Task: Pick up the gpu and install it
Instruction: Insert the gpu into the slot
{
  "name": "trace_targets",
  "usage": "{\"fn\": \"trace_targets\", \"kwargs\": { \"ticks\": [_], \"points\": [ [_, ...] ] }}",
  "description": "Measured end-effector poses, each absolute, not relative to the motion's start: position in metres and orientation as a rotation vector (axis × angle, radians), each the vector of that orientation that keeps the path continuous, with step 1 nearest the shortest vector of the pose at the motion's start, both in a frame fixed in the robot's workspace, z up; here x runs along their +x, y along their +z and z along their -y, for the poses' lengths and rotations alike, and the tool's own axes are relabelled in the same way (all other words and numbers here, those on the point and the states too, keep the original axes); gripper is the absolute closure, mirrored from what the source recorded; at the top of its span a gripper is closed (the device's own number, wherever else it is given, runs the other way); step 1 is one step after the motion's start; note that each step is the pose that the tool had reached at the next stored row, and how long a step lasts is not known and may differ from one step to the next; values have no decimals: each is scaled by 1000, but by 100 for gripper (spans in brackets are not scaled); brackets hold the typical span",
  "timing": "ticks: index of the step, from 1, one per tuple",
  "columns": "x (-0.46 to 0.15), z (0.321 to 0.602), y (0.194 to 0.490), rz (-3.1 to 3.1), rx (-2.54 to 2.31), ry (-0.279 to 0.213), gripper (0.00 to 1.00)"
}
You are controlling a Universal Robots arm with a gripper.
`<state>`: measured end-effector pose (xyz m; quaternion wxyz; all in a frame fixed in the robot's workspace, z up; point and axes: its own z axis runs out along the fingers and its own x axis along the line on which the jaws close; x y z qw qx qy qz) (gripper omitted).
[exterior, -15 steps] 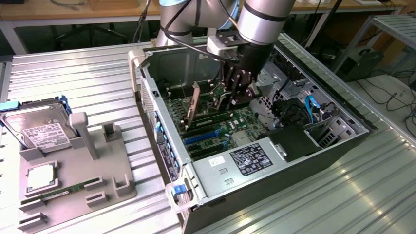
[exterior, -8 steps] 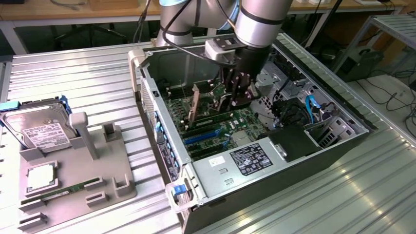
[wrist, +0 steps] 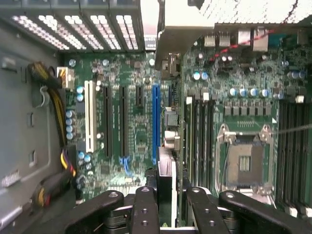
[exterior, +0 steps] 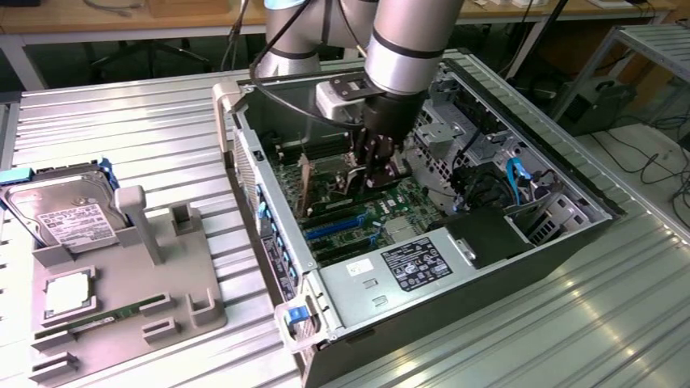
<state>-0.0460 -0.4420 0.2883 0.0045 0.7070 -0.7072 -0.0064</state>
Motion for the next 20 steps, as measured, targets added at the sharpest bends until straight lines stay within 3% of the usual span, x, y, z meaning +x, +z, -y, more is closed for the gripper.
{"fn": "trace_targets", "kwargs": {
  "ticks": [10, 16, 20],
  "points": [
    [-53, 443, 278, 2231, 2217, 1, 72],
    [-58, 443, 276, 2253, 2239, 50, 72],
    [-59, 446, 275, 2254, 2240, 52, 72]
  ]
}}
